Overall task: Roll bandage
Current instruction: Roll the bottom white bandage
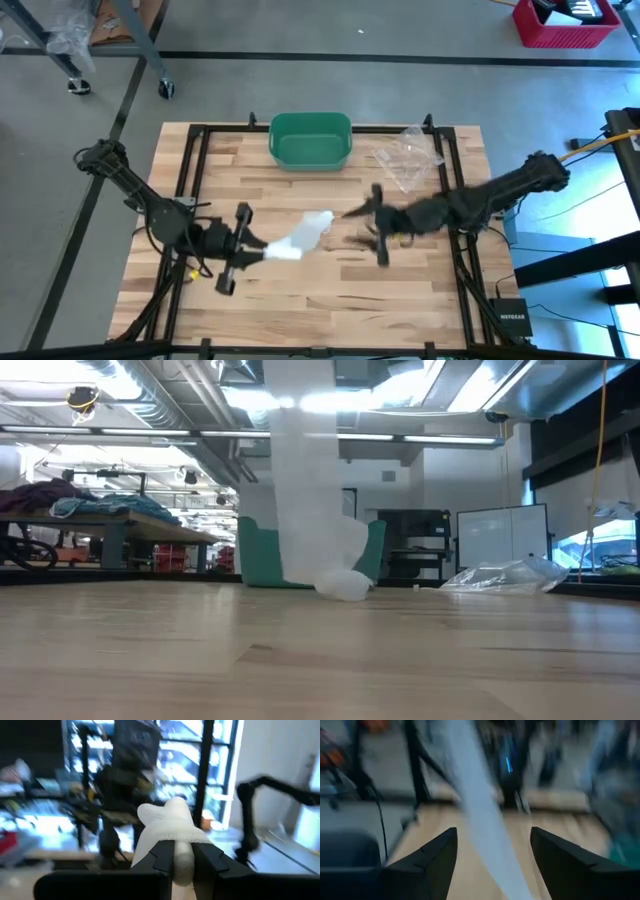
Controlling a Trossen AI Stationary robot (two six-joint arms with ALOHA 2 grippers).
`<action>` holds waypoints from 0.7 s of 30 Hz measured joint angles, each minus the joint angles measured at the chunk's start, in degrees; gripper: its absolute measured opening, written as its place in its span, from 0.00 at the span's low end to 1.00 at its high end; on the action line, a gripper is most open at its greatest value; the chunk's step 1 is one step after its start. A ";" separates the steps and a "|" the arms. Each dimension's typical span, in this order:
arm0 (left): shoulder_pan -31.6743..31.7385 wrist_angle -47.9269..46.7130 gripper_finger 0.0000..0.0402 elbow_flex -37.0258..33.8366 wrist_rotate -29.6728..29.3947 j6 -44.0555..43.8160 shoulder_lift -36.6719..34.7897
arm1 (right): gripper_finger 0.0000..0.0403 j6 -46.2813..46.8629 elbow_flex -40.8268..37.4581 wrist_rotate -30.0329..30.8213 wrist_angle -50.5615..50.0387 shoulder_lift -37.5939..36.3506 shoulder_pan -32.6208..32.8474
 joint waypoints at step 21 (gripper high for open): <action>4.60 -2.92 0.08 0.00 0.16 0.60 0.55 | 0.50 -23.37 6.77 4.81 39.07 22.24 -0.14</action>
